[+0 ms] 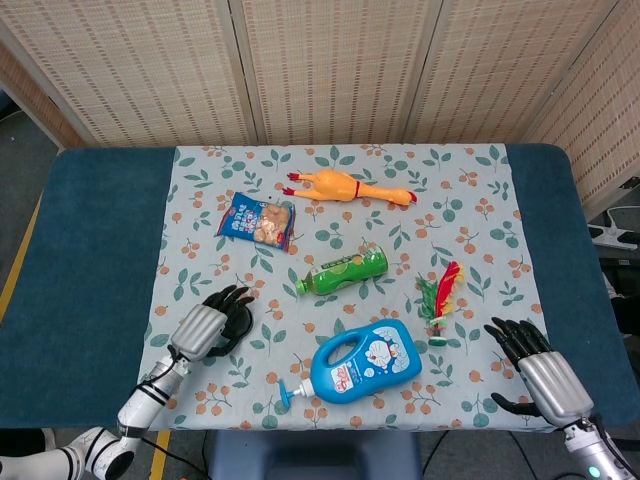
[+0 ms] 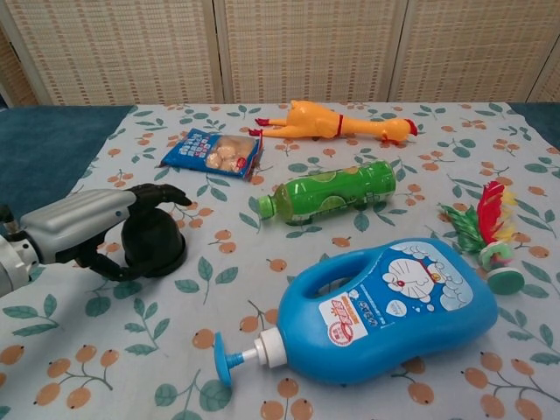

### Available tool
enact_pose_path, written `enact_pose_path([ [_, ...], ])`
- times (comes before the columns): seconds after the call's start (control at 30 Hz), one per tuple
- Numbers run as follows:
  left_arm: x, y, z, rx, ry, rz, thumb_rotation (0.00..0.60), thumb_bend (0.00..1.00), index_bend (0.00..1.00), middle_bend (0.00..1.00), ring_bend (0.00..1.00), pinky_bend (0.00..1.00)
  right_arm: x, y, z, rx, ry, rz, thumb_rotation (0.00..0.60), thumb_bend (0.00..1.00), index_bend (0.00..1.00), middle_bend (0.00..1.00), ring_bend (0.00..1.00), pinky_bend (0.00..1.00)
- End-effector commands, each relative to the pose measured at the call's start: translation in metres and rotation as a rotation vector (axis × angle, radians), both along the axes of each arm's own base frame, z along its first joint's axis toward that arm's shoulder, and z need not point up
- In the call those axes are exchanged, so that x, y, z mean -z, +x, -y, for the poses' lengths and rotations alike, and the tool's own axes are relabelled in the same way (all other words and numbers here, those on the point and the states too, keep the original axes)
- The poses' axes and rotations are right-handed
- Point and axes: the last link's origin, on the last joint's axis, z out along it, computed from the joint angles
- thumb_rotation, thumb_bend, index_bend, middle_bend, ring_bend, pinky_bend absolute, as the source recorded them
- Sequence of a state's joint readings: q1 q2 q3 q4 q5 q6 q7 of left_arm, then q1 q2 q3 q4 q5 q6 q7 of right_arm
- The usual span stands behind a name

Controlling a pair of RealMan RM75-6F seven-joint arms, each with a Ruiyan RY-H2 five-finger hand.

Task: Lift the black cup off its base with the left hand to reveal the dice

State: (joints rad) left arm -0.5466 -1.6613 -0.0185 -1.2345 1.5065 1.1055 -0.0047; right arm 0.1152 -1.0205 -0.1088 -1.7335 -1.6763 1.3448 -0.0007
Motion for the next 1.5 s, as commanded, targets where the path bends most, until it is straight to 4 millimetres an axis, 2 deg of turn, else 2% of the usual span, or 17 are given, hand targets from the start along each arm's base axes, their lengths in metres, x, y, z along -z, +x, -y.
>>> enact_pose_path([
  [0.03, 0.0, 0.001, 0.001, 0.005, 0.014, 0.008, 0.6, 0.42, 0.15, 0.11, 0.12, 0.32, 0.001, 0.0, 0.0, 0.001, 0.002, -0.001, 0.55, 0.11, 0.0, 0.0, 0.0, 0.0],
  [0.33, 0.0, 0.001, -0.003, 0.006, 0.042, 0.039, 0.6, 0.48, 0.3, 0.28, 0.26, 0.44, 0.001, 0.0, 0.0, 0.005, 0.004, -0.002, 0.549, 0.11, 0.0, 0.0, 0.0, 0.0],
  [0.5, -0.009, 0.008, 0.0, 0.042, 0.075, 0.1, 0.6, 0.48, 0.32, 0.29, 0.27, 0.46, 0.001, 0.0, 0.001, 0.009, 0.004, -0.006, 0.549, 0.11, 0.0, 0.0, 0.0, 0.0],
  [0.7, -0.034, 0.024, 0.003, 0.102, 0.145, 0.164, 0.6, 0.48, 0.32, 0.29, 0.27, 0.46, 0.002, 0.0, 0.001, 0.009, 0.008, -0.008, 0.55, 0.11, 0.0, 0.0, 0.0, 0.0],
  [0.83, -0.044, 0.02, -0.001, 0.052, 0.14, 0.159, 0.6, 0.48, 0.32, 0.29, 0.27, 0.47, 0.003, 0.0, 0.001, 0.007, 0.008, -0.008, 0.55, 0.11, 0.0, 0.0, 0.0, 0.0],
  [1.13, -0.015, -0.002, -0.002, -0.032, 0.052, 0.117, 0.6, 0.48, 0.32, 0.29, 0.27, 0.47, 0.003, 0.001, 0.001, 0.008, 0.003, -0.008, 0.549, 0.11, 0.0, 0.0, 0.0, 0.0],
  [1.5, 0.008, -0.012, -0.002, 0.001, 0.056, 0.054, 0.6, 0.48, 0.33, 0.29, 0.27, 0.47, 0.002, -0.001, 0.002, 0.015, 0.001, -0.013, 0.55, 0.11, 0.0, 0.0, 0.0, 0.0],
])
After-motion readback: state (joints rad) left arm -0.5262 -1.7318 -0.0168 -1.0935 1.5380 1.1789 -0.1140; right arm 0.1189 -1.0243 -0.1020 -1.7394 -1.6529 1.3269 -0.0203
